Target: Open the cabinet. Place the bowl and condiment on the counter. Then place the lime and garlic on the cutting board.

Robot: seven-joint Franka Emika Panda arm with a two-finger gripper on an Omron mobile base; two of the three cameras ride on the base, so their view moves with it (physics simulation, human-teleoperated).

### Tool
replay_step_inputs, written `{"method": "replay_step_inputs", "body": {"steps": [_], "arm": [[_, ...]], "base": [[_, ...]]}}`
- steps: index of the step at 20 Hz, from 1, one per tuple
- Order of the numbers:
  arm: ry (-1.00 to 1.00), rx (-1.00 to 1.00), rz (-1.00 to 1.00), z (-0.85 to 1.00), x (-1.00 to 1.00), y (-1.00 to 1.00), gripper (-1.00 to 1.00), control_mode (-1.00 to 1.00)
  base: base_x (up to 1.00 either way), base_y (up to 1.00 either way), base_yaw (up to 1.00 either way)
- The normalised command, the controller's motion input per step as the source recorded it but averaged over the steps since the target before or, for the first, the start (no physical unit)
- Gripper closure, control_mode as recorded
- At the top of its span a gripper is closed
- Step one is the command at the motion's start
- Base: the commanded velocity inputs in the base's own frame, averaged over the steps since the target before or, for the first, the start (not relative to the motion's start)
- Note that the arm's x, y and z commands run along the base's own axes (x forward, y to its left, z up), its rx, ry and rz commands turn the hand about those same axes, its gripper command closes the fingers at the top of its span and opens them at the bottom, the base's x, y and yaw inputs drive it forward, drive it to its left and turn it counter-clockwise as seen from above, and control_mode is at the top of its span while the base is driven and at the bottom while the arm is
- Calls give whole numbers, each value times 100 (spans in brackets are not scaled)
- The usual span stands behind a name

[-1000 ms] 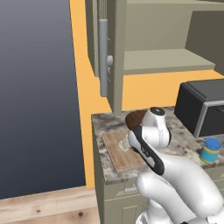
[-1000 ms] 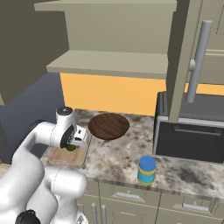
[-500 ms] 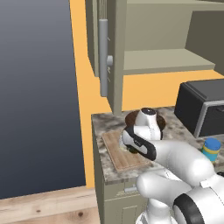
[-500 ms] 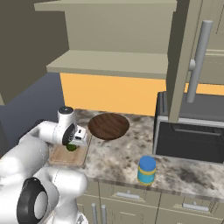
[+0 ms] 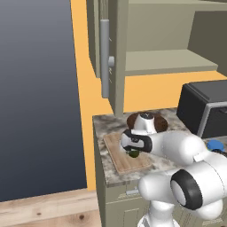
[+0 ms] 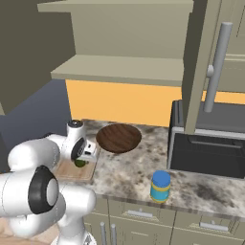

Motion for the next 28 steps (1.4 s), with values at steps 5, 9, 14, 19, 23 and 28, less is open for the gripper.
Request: {"method": "replay_step_inputs", "body": {"steps": [5, 9, 14, 19, 23, 28], "arm": [[4, 0, 0, 0, 0, 0, -100, -100], [0, 0, 0, 0, 0, 0, -100, -100], [0, 0, 0, 1, -6, -13, -100, -100], [0, 1, -3, 28, -28, -34, -100, -100], [-2, 2, -6, 38, -40, -42, -100, -100], [-2, 0, -3, 62, -44, -22, -100, -100]], "base": [[0, 0, 0], [0, 0, 0], [0, 0, 0], [0, 0, 0], [0, 0, 0], [0, 0, 0]]}}
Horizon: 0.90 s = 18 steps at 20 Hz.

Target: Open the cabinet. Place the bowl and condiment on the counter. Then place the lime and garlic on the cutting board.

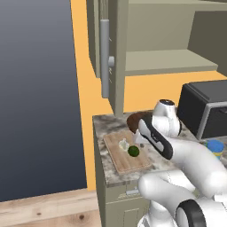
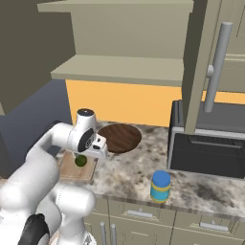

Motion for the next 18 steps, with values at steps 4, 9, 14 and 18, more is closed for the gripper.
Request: {"method": "replay_step_inputs", "body": {"steps": [4, 9, 14, 18], "arm": [[-6, 0, 0, 69, -49, 0, -100, -100], [-8, 0, 0, 66, -55, 0, -100, -100], [-9, 0, 0, 53, -61, -4, -100, -100], [-7, 0, 0, 49, -55, -1, -100, -100]], "base": [[0, 0, 0], [0, 0, 0], [0, 0, 0], [0, 0, 0]]}}
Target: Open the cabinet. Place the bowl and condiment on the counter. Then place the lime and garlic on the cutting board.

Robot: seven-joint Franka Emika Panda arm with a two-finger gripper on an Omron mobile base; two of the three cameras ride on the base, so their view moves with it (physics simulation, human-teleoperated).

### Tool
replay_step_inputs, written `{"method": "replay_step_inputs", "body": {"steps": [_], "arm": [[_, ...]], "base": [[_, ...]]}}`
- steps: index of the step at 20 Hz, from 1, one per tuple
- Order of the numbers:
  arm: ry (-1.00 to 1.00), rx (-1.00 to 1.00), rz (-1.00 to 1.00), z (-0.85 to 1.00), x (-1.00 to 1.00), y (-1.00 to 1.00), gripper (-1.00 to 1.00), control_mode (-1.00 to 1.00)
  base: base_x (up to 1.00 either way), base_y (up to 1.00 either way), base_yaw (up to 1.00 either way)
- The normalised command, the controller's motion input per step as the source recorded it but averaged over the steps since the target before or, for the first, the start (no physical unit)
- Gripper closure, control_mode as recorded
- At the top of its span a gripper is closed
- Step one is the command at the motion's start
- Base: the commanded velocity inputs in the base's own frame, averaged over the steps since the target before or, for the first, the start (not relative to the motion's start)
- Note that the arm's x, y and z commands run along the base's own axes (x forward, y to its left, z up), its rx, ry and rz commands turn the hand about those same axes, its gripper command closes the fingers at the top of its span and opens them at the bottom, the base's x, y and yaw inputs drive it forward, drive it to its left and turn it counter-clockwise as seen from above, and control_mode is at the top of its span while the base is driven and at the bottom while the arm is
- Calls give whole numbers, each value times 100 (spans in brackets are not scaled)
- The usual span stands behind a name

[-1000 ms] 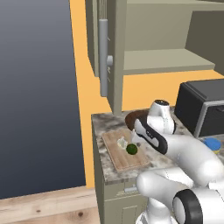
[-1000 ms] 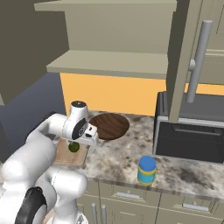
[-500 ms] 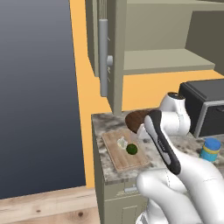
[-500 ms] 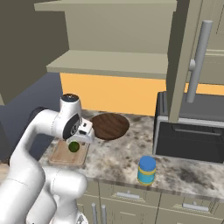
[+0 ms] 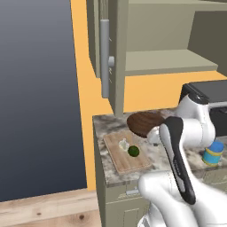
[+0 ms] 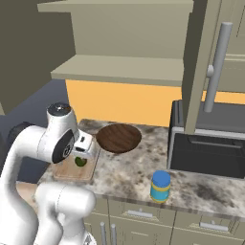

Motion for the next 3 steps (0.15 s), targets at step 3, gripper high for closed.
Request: {"method": "replay_step_inputs", "body": {"steps": [3], "arm": [[-4, 0, 0, 52, -38, 0, -100, -100]], "base": [[0, 0, 0]]}}
